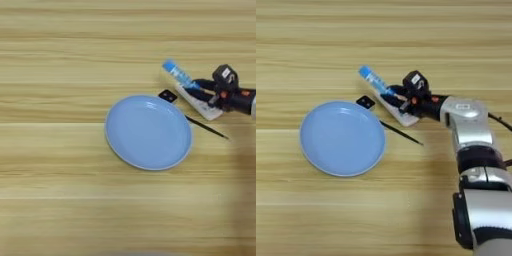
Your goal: Move the objects on the table
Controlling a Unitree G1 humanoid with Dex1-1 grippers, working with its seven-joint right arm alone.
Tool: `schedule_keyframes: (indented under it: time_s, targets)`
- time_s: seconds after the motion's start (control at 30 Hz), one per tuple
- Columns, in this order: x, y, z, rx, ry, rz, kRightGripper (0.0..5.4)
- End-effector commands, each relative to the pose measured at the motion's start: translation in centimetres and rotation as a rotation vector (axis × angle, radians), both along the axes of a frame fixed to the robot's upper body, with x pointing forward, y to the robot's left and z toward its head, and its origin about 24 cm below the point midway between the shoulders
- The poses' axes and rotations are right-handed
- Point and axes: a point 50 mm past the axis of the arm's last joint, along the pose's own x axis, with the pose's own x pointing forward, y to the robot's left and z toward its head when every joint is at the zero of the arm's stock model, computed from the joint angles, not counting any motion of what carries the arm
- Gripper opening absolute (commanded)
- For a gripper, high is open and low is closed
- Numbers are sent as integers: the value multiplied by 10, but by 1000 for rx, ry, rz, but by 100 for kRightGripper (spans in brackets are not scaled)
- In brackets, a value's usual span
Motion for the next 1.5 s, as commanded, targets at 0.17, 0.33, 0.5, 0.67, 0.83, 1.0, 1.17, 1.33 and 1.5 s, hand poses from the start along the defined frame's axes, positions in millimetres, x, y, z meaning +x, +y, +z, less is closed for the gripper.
schedule_keyframes:
  time_s: [0.17,0.33,0.5,0.67,0.83,1.0,1.17,1.33,1.5]
  targets:
    - [-18,38,59,-14,-202,220,137]
    - [-27,48,56,-14,-173,252,137]
    - [-35,56,51,-22,-147,275,137]
    - [-39,62,45,-38,-123,288,137]
    - [-40,65,38,-49,-97,296,137]
    - [-42,66,31,-62,-74,299,137]
    - [-43,66,21,-84,-39,296,137]
    - [-44,66,11,-115,6,298,137]
    - [-46,66,6,-134,24,305,137]
